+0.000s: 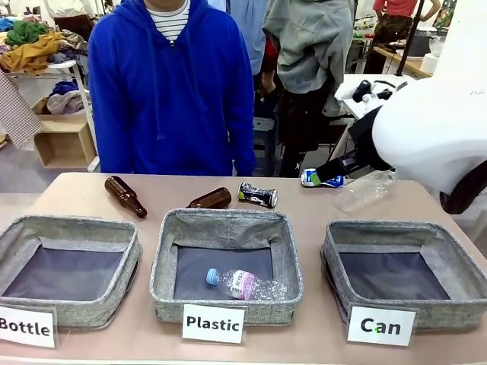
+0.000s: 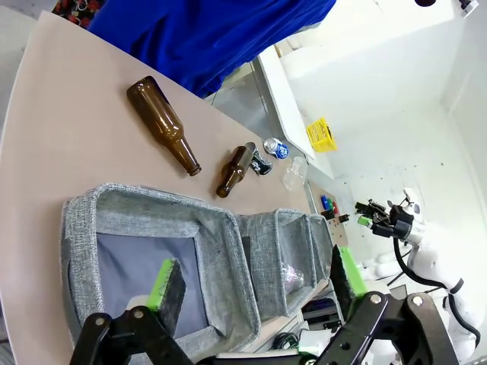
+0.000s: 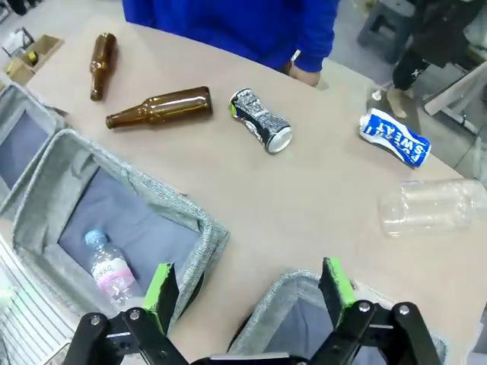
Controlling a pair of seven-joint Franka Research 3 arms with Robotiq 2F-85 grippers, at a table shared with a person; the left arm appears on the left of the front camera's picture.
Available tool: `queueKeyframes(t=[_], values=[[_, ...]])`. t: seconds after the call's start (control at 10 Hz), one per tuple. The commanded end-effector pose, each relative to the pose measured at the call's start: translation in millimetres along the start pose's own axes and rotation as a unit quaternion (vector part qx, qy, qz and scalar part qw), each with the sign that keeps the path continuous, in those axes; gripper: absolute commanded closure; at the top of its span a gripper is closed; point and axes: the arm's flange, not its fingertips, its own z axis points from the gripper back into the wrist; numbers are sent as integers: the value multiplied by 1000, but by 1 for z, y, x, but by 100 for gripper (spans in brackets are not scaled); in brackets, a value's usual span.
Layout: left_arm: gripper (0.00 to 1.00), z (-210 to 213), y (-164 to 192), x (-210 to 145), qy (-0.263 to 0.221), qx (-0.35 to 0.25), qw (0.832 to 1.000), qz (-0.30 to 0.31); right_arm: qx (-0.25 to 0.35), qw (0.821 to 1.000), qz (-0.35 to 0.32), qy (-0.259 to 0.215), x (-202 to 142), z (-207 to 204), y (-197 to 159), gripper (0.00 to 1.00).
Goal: Sort the can waste into the basket.
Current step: Pick up the can waste from the table and place it in the right Fabric basket.
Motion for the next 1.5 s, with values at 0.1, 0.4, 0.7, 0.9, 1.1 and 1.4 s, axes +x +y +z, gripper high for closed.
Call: queueKeyframes(t=[0.1, 0.4, 0.7, 0.9, 1.1, 1.4], values=[[0, 0, 0, -1, -9, -11, 1000, -11, 5, 1000, 20, -5, 3, -3, 22, 0], [0, 0, 0, -1, -9, -11, 1000, -11, 17, 997, 60, 37, 34, -21, -5, 0], [0, 0, 0, -1, -9, -11, 1000, -11, 30, 982, 168, 78, 109, -57, 3, 0], [0, 0, 0, -1, -9, -11, 1000, -11, 36, 962, 250, 101, 148, -94, 20, 0], [0, 0, 0, -1, -9, -11, 1000, -11, 32, 966, 244, 75, 141, -78, 7, 0], [0, 0, 0, -1, -9, -11, 1000, -11, 46, 991, 122, -20, 24, 40, -70, 0]])
